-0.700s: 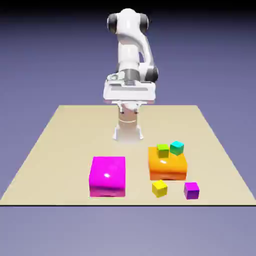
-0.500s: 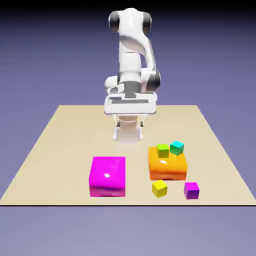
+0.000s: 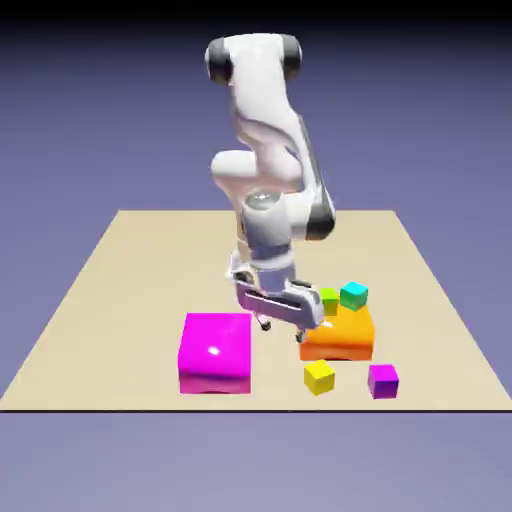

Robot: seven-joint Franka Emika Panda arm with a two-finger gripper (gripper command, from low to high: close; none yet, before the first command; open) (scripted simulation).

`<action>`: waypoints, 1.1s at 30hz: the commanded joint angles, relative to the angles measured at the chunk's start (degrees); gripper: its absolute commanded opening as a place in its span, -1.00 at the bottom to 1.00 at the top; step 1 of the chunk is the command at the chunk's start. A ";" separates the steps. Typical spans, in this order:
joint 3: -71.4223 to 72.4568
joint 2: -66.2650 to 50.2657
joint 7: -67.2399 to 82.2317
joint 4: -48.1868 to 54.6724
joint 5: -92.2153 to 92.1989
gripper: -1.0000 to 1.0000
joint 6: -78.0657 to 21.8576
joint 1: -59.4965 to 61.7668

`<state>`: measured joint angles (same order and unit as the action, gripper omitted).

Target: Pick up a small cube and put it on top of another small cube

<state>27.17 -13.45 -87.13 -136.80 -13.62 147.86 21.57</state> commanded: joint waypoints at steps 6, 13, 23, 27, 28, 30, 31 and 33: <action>7.34 -12.46 -12.07 6.54 -3.68 0.00 -7.06 6.01; 4.58 -21.94 -12.85 7.17 -1.87 0.00 1.73 1.39; 13.79 -17.49 -16.68 13.20 5.16 -1.00 -13.14 5.84; 20.76 -22.75 -21.47 20.44 15.13 -1.00 -19.71 5.47; 22.51 -24.06 -22.67 22.25 17.62 -1.00 -21.35 5.38; 24.72 -25.73 -24.19 24.55 20.79 -1.00 -23.44 5.27; 24.73 -25.73 -24.19 24.55 20.79 -1.00 -23.44 5.27; 21.90 -29.21 -25.09 23.23 22.91 -1.00 -18.46 2.40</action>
<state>49.08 -42.66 -112.17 -113.56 9.21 129.45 23.96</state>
